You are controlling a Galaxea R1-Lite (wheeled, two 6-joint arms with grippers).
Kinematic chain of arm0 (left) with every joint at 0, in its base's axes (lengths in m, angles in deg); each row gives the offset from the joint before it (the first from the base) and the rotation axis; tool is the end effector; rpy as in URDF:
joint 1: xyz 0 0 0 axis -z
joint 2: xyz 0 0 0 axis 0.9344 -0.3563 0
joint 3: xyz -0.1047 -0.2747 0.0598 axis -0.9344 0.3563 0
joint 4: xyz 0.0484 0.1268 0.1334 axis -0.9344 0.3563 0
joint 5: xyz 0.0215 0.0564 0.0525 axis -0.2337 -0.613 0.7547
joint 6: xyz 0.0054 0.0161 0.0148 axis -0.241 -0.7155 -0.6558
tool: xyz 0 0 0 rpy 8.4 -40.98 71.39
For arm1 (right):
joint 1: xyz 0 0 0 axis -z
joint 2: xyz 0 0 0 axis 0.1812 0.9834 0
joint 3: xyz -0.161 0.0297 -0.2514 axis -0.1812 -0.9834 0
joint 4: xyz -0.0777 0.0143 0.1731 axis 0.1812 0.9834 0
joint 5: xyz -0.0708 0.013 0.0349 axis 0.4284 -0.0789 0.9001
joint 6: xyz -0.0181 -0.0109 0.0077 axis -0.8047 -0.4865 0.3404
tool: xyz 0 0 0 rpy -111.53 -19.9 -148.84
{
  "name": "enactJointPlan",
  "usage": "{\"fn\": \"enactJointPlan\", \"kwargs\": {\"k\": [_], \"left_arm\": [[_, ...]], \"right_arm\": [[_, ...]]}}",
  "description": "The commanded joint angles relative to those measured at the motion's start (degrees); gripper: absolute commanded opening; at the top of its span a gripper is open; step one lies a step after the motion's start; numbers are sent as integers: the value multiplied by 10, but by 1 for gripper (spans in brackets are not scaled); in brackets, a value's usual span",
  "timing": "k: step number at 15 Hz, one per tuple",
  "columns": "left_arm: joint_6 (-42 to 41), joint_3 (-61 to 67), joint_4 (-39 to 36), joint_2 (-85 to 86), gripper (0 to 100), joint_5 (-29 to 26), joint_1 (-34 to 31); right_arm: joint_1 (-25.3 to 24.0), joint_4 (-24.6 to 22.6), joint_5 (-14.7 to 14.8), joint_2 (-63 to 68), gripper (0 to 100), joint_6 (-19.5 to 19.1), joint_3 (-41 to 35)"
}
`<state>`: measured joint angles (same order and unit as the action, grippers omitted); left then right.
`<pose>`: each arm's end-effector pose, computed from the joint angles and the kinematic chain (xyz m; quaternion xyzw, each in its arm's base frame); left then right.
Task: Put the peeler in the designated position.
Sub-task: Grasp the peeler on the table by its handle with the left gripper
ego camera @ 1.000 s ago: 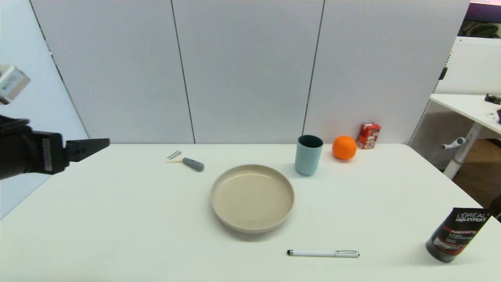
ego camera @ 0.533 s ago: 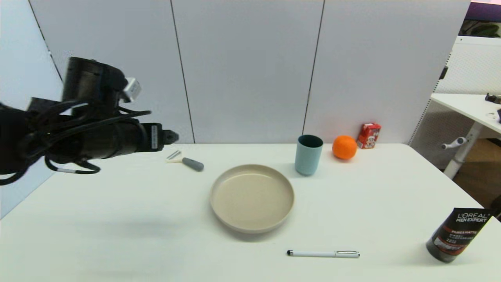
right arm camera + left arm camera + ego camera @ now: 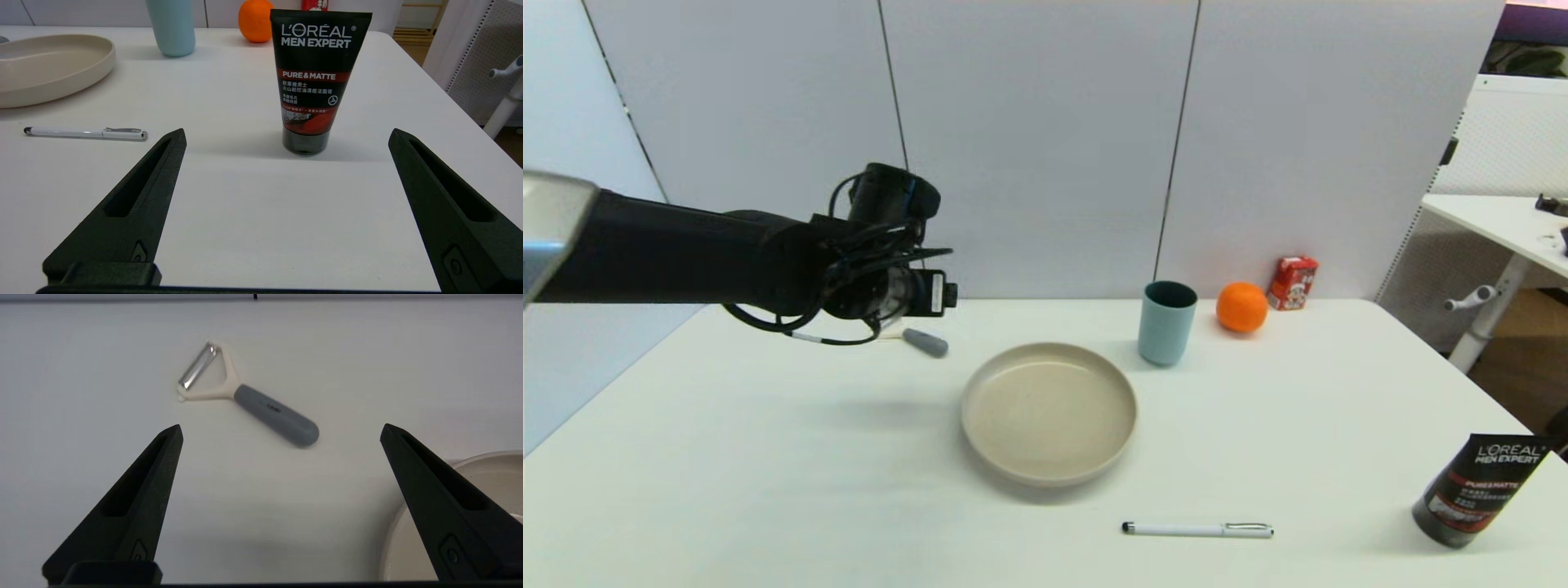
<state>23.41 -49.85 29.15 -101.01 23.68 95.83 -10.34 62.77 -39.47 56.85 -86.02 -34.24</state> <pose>0.3452 -0.1629 0.1916 0.0358 0.3014 0.0249 0.9525 -0.0230 0.0004 0.0758 -0.0065 -0.0028 0.0065 1.0000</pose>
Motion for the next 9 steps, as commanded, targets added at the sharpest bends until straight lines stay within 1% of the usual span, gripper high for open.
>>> {"fn": "enactJointPlan", "kwargs": {"k": [1,3,5,9], "left_arm": [[60,-22,47,-58,100,4,1],[111,-22,64,-73,100,23,2],[124,-32,62,-89,100,52,2],[143,-77,60,-112,100,58,2]], "right_arm": [[0,0,0,1,100,0,0],[0,0,0,1,100,-1,0],[0,0,0,1,100,-1,0],[0,0,0,1,100,-1,0]]}}
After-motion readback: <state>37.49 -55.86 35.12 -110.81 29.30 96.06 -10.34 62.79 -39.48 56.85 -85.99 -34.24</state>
